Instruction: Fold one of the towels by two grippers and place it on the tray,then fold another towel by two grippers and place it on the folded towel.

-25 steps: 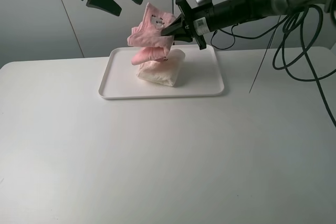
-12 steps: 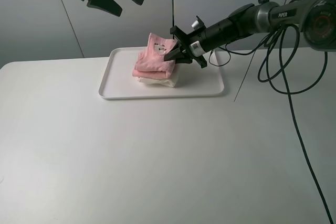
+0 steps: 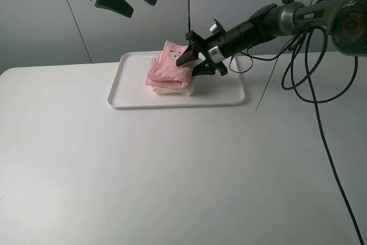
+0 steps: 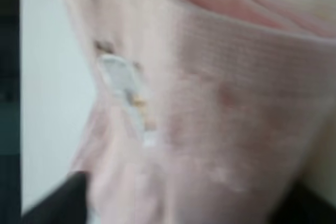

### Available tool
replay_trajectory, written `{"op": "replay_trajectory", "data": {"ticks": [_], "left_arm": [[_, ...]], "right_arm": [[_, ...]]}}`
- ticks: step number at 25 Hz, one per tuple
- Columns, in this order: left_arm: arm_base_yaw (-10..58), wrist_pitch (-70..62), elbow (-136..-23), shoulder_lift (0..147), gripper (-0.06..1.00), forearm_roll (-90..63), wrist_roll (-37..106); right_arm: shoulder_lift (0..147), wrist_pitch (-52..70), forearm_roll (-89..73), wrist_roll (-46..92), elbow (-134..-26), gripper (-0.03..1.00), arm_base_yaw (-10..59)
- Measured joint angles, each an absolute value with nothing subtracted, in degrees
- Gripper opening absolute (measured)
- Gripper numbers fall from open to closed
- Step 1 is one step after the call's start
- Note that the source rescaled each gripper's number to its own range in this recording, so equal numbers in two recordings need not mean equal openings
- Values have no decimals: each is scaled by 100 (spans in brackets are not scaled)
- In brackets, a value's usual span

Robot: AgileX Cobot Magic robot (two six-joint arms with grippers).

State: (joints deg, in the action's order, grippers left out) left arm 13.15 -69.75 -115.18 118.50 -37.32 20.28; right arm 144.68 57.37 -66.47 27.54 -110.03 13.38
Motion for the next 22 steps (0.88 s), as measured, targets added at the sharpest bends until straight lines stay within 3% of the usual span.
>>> {"op": "replay_trajectory", "data": {"ticks": [1, 3, 7, 15, 19, 22], "left_arm": [[1315, -6975, -11518, 11850, 99, -3732, 2028], [1315, -6975, -11518, 11850, 99, -3732, 2037], [1315, -6975, -11518, 11850, 99, -3732, 2060], [973, -6979, -11518, 11615, 99, -3599, 2093], [662, -6979, -11489, 11182, 99, -3353, 2102], [413, -6959, -11053, 10729, 99, -3340, 2145]], "right_arm": [[14468, 5818, -6764, 2861, -11003, 92, 1347], [14415, 5895, -6771, 2994, -11003, 98, 1360], [14034, 5756, -5670, 2810, -11003, 100, 1360], [12405, 6200, -1307, 1377, -10912, 100, 1360], [11221, 5662, -349, 839, -9745, 100, 1360], [10074, 4995, -216, 702, -8299, 100, 1360]]}}
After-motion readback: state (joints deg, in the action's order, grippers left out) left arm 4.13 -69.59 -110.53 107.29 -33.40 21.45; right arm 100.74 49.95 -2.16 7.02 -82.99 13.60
